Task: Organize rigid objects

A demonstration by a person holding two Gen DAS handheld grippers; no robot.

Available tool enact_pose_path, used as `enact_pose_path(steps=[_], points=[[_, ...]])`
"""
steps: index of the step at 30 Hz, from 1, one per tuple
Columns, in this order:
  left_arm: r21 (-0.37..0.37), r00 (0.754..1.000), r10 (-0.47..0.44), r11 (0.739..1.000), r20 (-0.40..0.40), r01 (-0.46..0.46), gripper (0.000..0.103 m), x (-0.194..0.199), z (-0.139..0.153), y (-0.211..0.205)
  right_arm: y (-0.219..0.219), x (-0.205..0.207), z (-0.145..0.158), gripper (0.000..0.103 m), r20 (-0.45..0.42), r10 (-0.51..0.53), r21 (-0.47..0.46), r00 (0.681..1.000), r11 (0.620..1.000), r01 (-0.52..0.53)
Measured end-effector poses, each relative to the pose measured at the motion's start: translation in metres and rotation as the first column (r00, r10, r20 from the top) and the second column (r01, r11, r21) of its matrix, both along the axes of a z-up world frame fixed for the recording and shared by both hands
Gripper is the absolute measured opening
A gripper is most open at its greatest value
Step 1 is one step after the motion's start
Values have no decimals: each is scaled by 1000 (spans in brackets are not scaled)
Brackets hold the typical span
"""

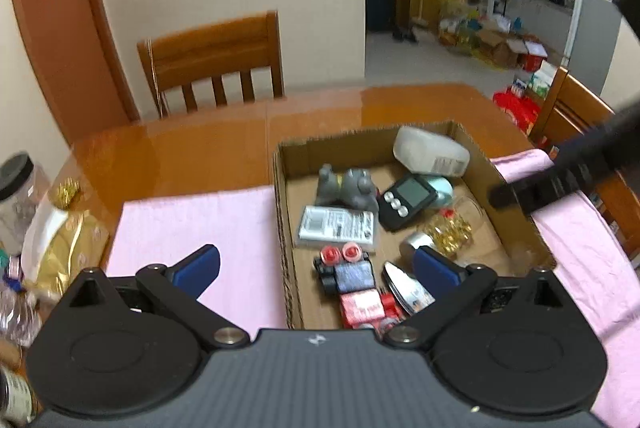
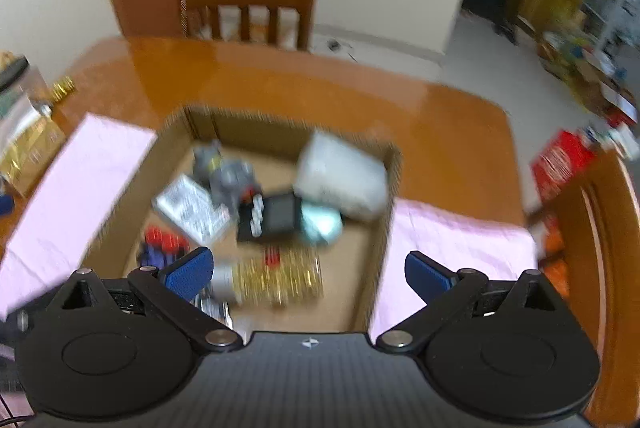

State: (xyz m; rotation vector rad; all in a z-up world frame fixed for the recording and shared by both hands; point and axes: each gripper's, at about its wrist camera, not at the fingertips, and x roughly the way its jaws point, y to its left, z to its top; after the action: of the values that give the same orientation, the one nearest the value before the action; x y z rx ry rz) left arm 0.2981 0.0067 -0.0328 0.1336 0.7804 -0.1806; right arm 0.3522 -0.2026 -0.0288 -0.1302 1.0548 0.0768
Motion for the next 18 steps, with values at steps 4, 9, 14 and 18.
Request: enact_pose_path(steps=[4,9,14,18], points=[[-6,999,16,1000,-38,-17,102,-5,9,-3,7,-37,2,103,-20,-71,-14,997,997,71],[37,997,34,999,-75,-31,102,-12,16,-9,12,-68,6,103,-20,-139,-1,990,990,139],[52,994,64,997,-94,-60,102,-17,24,-7,10,-81,12,103,-9,-192,39,981,981,192],[60,993,72,996,-98,-66,102,-20,27,-7,12,-86,16,103,3,-197,41,980,980,197]])
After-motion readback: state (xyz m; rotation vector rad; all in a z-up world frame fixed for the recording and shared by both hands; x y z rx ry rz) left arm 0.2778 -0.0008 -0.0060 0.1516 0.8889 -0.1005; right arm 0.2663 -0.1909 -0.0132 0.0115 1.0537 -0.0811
